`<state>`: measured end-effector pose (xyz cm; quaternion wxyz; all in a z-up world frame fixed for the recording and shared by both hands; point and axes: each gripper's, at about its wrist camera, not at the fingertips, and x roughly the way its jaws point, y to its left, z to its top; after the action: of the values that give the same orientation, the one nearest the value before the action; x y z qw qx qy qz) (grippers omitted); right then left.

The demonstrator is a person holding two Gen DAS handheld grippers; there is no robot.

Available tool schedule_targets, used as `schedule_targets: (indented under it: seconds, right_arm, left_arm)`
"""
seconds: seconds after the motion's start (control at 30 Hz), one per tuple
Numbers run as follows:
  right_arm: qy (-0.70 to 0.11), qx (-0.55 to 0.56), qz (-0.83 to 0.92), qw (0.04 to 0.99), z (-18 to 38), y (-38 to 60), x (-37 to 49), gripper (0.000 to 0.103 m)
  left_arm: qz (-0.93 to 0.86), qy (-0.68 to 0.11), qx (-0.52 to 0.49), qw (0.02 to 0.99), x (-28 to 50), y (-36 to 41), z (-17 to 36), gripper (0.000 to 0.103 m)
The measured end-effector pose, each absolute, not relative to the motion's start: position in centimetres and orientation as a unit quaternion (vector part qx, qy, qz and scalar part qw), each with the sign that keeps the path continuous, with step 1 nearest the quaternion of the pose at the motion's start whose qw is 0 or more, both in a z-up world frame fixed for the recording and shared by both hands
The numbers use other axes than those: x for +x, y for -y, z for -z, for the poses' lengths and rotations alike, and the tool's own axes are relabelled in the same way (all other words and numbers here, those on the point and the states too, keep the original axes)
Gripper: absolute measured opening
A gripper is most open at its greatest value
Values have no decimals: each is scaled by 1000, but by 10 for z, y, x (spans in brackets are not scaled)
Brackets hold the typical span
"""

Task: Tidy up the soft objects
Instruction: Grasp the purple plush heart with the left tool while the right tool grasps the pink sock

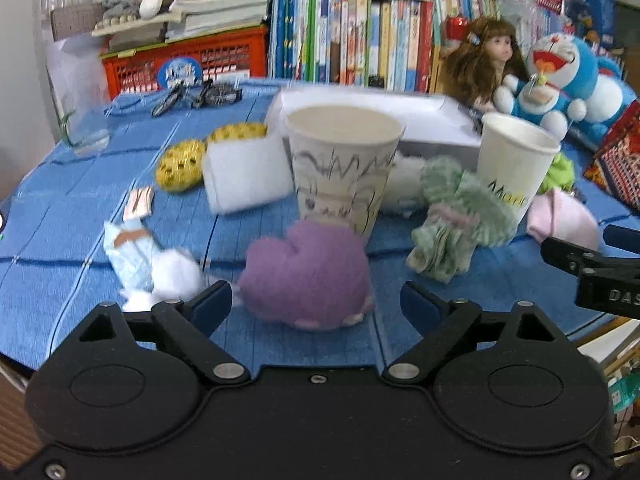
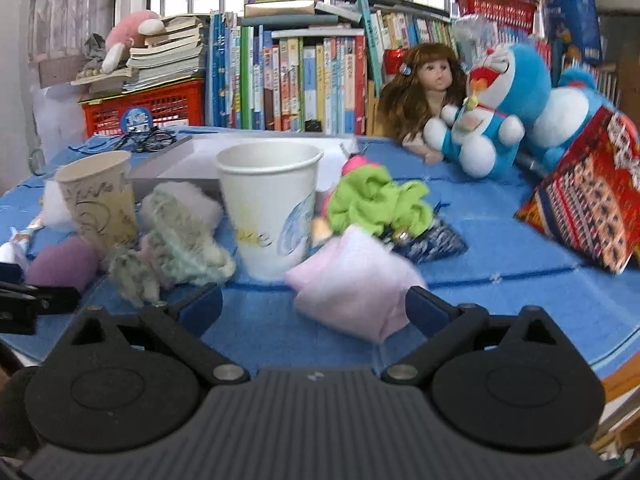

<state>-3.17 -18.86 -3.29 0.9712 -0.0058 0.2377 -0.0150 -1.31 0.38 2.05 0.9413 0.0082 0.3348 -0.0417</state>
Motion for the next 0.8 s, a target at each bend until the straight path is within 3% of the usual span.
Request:
schedule_targets:
  seconds: [0.23, 0.4, 0.57, 0.67, 0.8]
  right_arm:
    - [-241, -5, 35, 970, 37, 200, -15, 100]
    - [-246, -1, 40, 968, 43, 202, -6, 96]
    - [-250, -4, 43, 967, 47, 202, -4, 91]
    - [-250, -7, 47, 967, 49, 203, -5, 84]
    - [-249, 1, 48, 967, 48, 203, -8, 66]
  left_arm:
    - [41, -330, 19, 943, -5, -1, -19, 77]
    - [36, -333, 29, 942, 0, 0, -12, 77]
    - [29, -332, 35, 942, 0, -1, -7, 70]
    - [26, -330, 39, 943, 0, -2, -6, 68]
    - [26, -325, 42, 944, -1, -3, -7, 61]
